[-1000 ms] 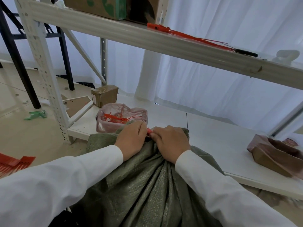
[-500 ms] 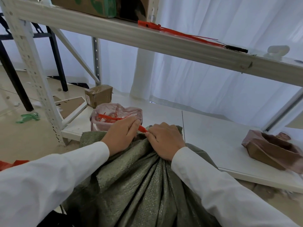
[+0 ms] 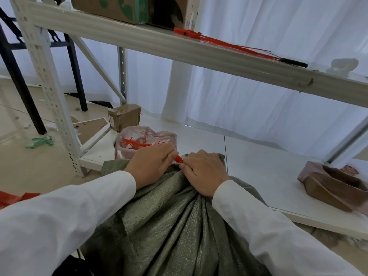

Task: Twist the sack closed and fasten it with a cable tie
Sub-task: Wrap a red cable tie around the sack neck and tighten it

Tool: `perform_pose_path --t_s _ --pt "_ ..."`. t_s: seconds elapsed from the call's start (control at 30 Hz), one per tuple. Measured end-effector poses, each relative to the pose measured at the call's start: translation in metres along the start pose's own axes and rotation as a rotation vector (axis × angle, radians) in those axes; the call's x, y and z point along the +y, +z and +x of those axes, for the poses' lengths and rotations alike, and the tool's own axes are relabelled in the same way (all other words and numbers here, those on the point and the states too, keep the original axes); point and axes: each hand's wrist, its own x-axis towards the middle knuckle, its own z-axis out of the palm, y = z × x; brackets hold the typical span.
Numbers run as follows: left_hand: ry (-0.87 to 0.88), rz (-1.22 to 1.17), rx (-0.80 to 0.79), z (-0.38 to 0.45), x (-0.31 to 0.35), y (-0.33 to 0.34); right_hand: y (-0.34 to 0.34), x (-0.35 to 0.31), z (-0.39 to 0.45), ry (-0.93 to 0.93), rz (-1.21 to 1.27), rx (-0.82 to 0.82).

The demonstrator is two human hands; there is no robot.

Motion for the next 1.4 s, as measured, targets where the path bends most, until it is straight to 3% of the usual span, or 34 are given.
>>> perform_pose_path --t_s 0.13,0.33,0.43,0.57,0.73,0.9,1.0,1.1,1.3,1.4 --pt "0.001 -0.009 0.037 0.001 -0.001 0.0 -0.001 0.001 0.0 -0.006 0.013 -0.012" --pt "0.284 0.089 -0.006 0.006 -0.001 -0.005 -0.001 0.001 -0.001 0.037 0.055 -0.006" --pt "0.312 0.129 -0.012 0.006 0.004 -0.004 0.001 0.002 -0.001 0.05 0.083 0.022" --pt "0.085 -0.131 -0.066 0.004 0.011 -0.004 0.004 0.004 -0.003 0.074 0.126 0.065" --pt "-0.436 -0.708 -0.051 0.009 0.024 0.003 0.003 0.006 -0.003 0.097 0.165 0.085" --pt "-0.677 -0.98 -0.179 0.01 0.026 0.004 0.005 0.007 -0.005 0.126 0.201 0.086" --pt "-0.616 -0.82 -0.225 0.009 0.028 0.002 0.005 0.005 -0.004 0.139 0.181 0.1" --pt "-0.576 -0.634 -0.17 0.009 0.031 0.004 0.005 0.003 -0.005 0.106 0.139 0.134" --pt "-0.63 -0.594 -0.107 0.01 0.033 0.01 0.001 0.008 -0.011 -0.002 0.077 0.167" --pt "-0.645 -0.599 -0.115 0.011 0.031 0.011 -0.007 0.012 -0.018 0.012 0.152 0.09"
